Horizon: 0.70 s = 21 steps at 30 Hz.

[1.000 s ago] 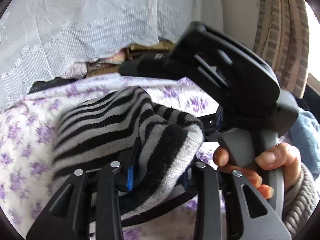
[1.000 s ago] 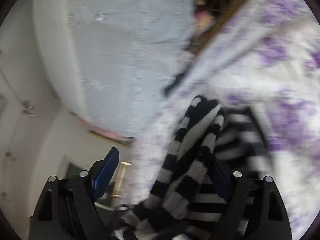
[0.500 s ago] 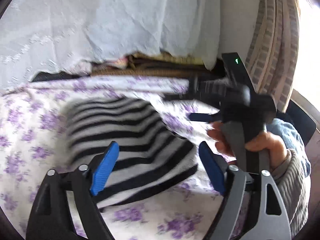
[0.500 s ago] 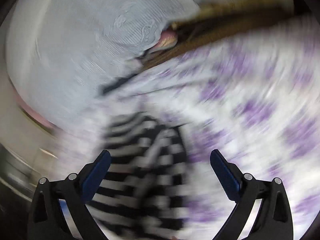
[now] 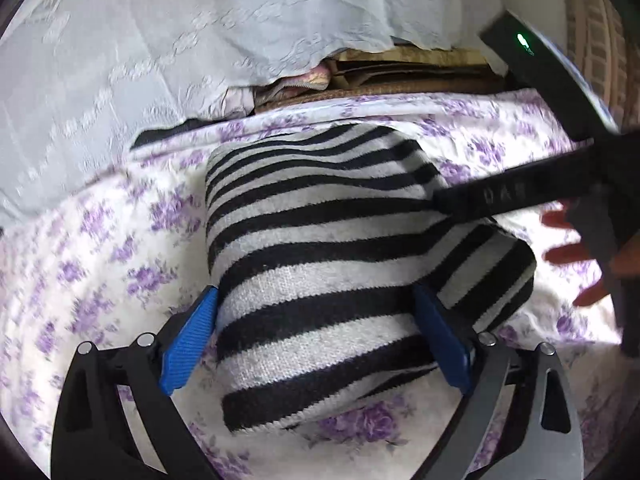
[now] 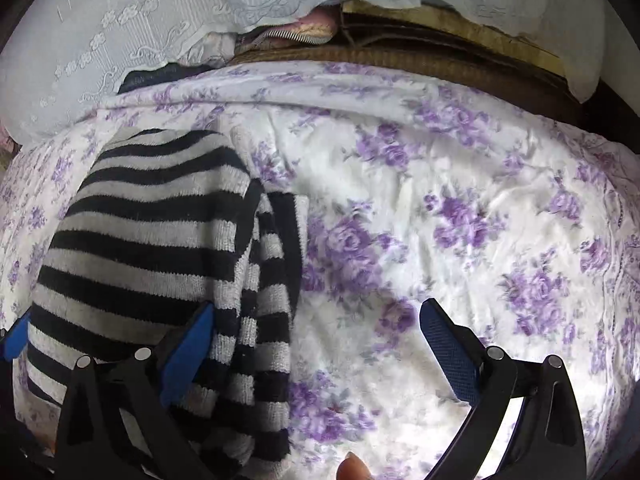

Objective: Fold small clothes

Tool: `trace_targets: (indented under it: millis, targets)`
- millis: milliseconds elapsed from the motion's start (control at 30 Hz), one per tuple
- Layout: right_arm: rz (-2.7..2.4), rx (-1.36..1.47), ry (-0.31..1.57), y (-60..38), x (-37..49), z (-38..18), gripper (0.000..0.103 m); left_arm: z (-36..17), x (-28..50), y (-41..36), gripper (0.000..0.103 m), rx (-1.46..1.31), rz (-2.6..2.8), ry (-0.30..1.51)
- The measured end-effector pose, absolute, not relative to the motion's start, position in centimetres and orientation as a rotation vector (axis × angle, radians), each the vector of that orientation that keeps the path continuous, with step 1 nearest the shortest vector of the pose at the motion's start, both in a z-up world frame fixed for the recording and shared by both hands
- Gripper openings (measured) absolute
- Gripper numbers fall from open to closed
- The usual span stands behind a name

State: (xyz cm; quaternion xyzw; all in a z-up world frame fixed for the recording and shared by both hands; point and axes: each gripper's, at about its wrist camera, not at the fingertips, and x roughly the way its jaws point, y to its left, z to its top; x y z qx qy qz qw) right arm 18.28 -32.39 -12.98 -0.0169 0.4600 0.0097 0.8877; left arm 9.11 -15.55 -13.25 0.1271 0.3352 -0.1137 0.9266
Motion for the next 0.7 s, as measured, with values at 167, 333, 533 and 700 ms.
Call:
trace_targets:
  millis: [167,333,533,700]
  targets:
    - [0.009,-0.062,0.862,-31.6,16.9,-10.4,0.100,-11.4,9.3,-13.2,0.091,0.124,-0.300,0.661]
    - [0.063,-0.071,0.906,-31.3,17.2,-11.1,0.100,-10.2,10.4,-12.0,0.091,0.048,-0.336,0.688]
    - [0.067,-0.065,0.962,-31.7,16.9,-13.2,0.100,-13.2,9.1,-15.3,0.095,0.283,-0.278,0.694]
    - [0.123,-0.096,0.861,-30.9,13.3,-9.7,0.100,-9.5,8.5,-11.8,0.094,0.113,-0.321,0.623]
